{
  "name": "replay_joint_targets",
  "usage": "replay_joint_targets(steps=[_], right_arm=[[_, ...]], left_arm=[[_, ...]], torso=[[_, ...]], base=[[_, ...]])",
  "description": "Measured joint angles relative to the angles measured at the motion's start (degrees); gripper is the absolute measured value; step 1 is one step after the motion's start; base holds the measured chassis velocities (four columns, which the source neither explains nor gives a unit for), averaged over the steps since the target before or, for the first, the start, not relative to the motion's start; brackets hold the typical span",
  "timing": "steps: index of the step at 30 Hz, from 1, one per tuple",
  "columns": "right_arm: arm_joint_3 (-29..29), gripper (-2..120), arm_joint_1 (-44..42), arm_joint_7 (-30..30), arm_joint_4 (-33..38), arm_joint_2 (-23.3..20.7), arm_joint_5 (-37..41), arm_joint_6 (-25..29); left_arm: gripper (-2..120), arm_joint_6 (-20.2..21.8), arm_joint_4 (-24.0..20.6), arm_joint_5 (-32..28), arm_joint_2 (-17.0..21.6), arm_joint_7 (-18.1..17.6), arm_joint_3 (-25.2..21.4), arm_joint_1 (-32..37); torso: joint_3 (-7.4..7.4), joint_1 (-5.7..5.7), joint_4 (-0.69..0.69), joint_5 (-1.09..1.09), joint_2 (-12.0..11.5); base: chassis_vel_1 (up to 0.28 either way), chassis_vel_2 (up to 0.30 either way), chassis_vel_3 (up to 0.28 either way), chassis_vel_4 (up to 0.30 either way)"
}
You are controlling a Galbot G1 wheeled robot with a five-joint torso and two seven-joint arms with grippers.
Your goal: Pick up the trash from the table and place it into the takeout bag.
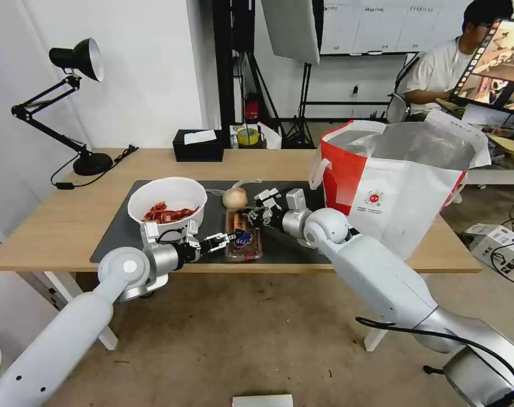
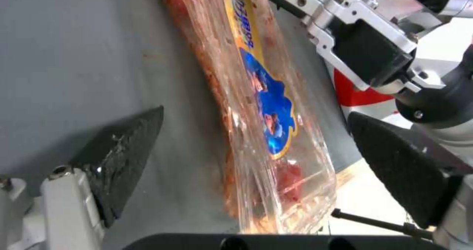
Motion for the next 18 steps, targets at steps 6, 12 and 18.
replay_joint_targets(steps=[6, 12, 18], right_arm=[[0.1, 0, -0.2, 0.0, 0.0, 0.2, 0.0, 0.0], [0.1, 0, -0.3, 0.0, 0.0, 0.3, 0.0, 0.0], [0.2, 0, 0.0, 0.0, -0.1, 0.3, 0.0, 0.0]], left_arm=[[100, 0.0, 0.6, 0.0, -0.3, -0.1, 0.8, -1.2], [96, 0.0, 1.0, 0.0, -0.4, -0.1, 1.2, -1.5], [75, -0.2, 1.3, 0.3, -0.6, -0.6, 1.7, -1.7]], torso=[[0.00, 0.00, 0.00, 0.00, 0.0], [0.00, 0.00, 0.00, 0.00, 0.0], [0.00, 0.00, 0.00, 0.00, 0.0]], base=[[0.000, 0.000, 0.000, 0.000], [0.000, 0.000, 0.000, 0.000], [0.000, 0.000, 0.000, 0.000]])
